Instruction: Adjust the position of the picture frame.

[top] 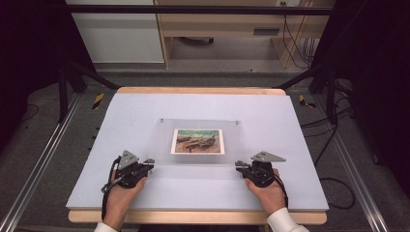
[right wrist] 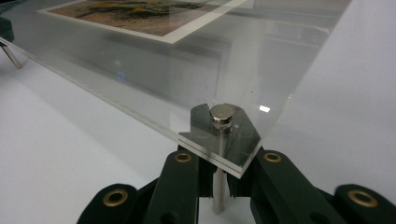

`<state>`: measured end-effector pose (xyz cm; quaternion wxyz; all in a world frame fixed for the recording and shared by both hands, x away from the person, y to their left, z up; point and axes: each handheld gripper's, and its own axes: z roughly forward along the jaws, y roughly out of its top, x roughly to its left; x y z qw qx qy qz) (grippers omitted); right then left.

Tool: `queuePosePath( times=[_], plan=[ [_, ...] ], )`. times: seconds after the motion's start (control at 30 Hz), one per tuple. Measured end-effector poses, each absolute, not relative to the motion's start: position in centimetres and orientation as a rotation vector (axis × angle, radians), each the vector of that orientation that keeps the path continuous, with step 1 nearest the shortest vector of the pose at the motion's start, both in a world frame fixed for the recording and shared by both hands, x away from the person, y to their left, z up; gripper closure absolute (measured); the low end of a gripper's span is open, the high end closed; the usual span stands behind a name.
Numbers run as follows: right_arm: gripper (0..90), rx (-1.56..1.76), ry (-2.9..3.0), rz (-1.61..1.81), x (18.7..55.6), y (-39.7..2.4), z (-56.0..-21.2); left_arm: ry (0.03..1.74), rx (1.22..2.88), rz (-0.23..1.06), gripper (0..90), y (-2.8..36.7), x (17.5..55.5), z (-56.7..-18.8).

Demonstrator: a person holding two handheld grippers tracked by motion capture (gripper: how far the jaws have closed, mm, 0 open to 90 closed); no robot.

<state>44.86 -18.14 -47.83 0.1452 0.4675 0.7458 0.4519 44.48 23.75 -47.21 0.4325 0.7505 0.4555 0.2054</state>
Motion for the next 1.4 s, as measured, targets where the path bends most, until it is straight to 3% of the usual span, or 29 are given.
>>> queuePosePath(
  times=[0.2, 0.4, 0.7, 0.8, 1.03, 1.2, 1.4],
  plan=[
    [77.5, 1.373, 2.143, 1.318, 44.9, -18.4, -47.8, 1.127, 1.888, 0.541, 78.6, 23.9, 44.4, -47.1],
    [54.7, 1.432, 2.124, 1.301, 44.7, -19.5, -47.7, 1.105, 1.908, 0.576, 62.7, 24.6, 44.2, -46.7],
    [30.9, 1.396, 2.109, 1.304, 43.3, -20.9, -47.0, 1.092, 1.877, 0.534, 37.0, 26.9, 43.7, -46.1],
    [28.8, 1.404, 2.098, 1.305, 43.1, -21.3, -46.9, 1.082, 1.886, 0.530, 35.3, 27.2, 43.5, -46.0],
    [19.8, 1.379, 2.048, 1.333, 42.7, -22.2, -46.1, 1.082, 1.832, 0.517, 17.6, 28.6, 43.0, -45.1],
    [12.9, 1.346, 2.024, 1.357, 42.6, -22.2, -45.4, 1.081, 1.793, 0.507, 12.1, 28.7, 42.8, -44.6],
    [17.2, 1.306, 2.009, 1.404, 43.7, -21.7, -43.7, 1.028, 1.774, 0.509, 10.5, 27.3, 44.1, -41.9]
  ],
)
